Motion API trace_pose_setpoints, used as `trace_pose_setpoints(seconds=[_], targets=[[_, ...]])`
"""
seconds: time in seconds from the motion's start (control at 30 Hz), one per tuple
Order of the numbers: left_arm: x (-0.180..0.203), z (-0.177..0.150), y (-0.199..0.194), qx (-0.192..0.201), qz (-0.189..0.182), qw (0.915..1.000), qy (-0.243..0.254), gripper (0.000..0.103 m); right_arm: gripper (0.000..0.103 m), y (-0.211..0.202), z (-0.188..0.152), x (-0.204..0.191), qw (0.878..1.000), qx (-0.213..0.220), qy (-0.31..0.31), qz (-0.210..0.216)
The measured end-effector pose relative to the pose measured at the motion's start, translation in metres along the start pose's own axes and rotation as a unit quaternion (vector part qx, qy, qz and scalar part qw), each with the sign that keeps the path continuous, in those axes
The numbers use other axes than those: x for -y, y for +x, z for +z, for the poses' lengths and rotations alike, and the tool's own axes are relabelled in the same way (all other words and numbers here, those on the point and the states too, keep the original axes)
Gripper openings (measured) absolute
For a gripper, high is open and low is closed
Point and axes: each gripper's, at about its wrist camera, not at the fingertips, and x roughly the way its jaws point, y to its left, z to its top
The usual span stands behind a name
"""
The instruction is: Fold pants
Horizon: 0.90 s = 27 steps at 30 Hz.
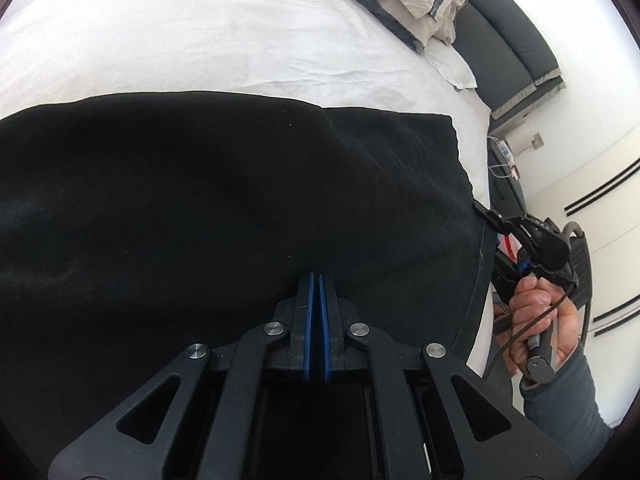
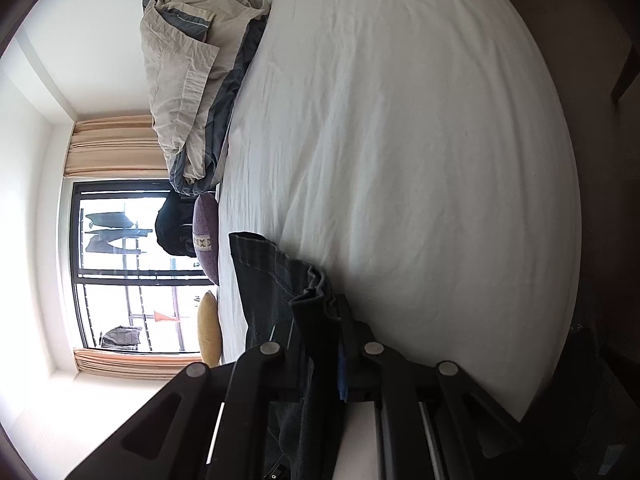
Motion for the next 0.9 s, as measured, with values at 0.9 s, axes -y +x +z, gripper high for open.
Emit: trace_pose_setpoints(seconds=[0.9], targets=[[-0.045, -0.033, -0.031, 0.059, -0.089, 0.9838, -0.144, 0.021, 0.011, 0.036, -0.262, -0.164, 0.717, -0.130, -0.666, -0.159]])
